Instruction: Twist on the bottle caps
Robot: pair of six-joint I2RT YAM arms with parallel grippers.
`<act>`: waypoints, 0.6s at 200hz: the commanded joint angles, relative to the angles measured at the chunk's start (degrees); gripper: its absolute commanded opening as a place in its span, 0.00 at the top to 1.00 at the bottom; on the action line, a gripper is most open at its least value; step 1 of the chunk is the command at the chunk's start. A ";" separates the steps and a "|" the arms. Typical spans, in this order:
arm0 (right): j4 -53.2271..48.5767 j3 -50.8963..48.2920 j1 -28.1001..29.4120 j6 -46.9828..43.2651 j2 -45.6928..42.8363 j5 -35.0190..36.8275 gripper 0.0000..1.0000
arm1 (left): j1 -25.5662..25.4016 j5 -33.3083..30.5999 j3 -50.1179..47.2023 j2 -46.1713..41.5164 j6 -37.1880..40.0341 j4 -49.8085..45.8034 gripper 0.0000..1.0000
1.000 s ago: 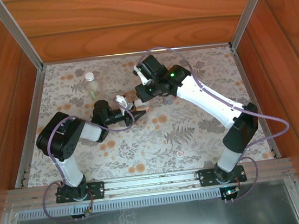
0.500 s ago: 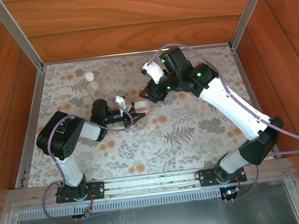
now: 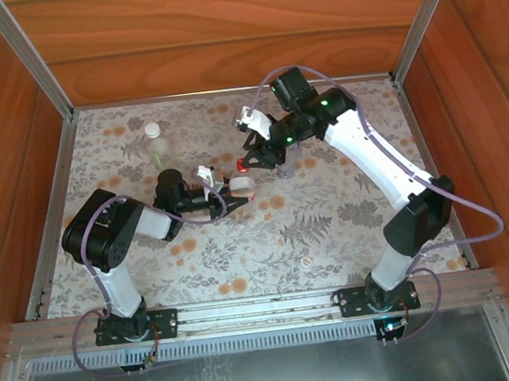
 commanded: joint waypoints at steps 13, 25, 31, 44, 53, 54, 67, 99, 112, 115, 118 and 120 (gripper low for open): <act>-7.63 5.23 -0.55 -6.72 4.41 -4.74 0.45 | 0.20 2.23 -1.54 2.43 0.74 -7.04 0.50; -8.79 6.16 -0.53 -7.21 5.53 -5.40 0.45 | 0.25 2.24 -1.55 2.48 0.69 -7.12 0.50; -9.14 6.51 -0.53 -7.36 5.85 -5.59 0.46 | 0.31 2.24 -1.54 2.43 0.71 -7.12 0.50; -9.66 6.80 -0.60 -7.58 6.30 -6.09 0.47 | 0.39 2.23 -1.55 2.43 0.72 -7.21 0.50; -9.86 6.90 -0.53 -7.65 6.48 -6.26 0.49 | 0.40 2.24 -1.55 2.39 0.66 -7.31 0.50; -9.87 6.90 -0.58 -7.61 6.50 -6.33 0.49 | 0.36 2.23 -1.55 2.39 0.66 -7.30 0.50; -9.94 6.77 -0.54 -7.49 6.61 -6.35 0.52 | 0.40 2.25 -1.46 2.39 0.65 -7.39 0.50; -10.13 6.68 -0.54 -7.41 6.91 -6.16 0.58 | 0.43 2.32 -1.29 2.39 0.46 -7.59 0.50; -10.04 6.70 -0.53 -7.33 6.97 -6.11 0.61 | 0.47 2.32 -1.29 2.39 0.48 -7.59 0.50; -9.93 6.69 -0.54 -7.32 6.97 -6.13 0.61 | 0.45 2.32 -1.29 2.35 0.42 -7.61 0.50; -9.91 6.69 -0.55 -7.30 6.96 -6.13 0.61 | 0.49 2.32 -1.29 2.31 0.42 -7.65 0.50; -9.95 6.72 -0.60 -7.31 7.03 -6.11 0.62 | 0.48 2.32 -1.29 2.33 0.40 -7.65 0.50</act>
